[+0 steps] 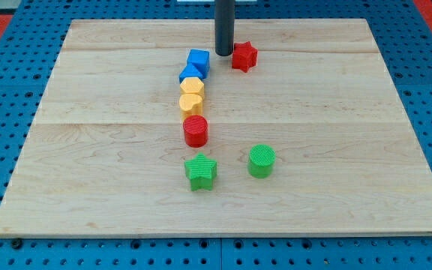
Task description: Place blue cube right side of blue triangle
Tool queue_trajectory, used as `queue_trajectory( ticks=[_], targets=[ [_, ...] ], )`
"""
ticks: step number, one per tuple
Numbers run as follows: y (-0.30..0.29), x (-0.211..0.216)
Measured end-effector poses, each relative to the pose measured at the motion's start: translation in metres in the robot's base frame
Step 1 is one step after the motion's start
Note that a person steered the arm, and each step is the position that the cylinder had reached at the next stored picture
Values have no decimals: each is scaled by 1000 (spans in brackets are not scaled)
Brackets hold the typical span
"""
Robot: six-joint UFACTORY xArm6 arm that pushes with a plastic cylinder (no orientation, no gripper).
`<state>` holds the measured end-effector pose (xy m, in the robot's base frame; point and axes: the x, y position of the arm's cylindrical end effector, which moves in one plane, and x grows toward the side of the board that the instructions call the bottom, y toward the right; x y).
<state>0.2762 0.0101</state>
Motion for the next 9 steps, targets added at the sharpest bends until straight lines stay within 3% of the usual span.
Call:
queue_trajectory(
  ticks=[9],
  targets=[
    [-13,-19]
  ],
)
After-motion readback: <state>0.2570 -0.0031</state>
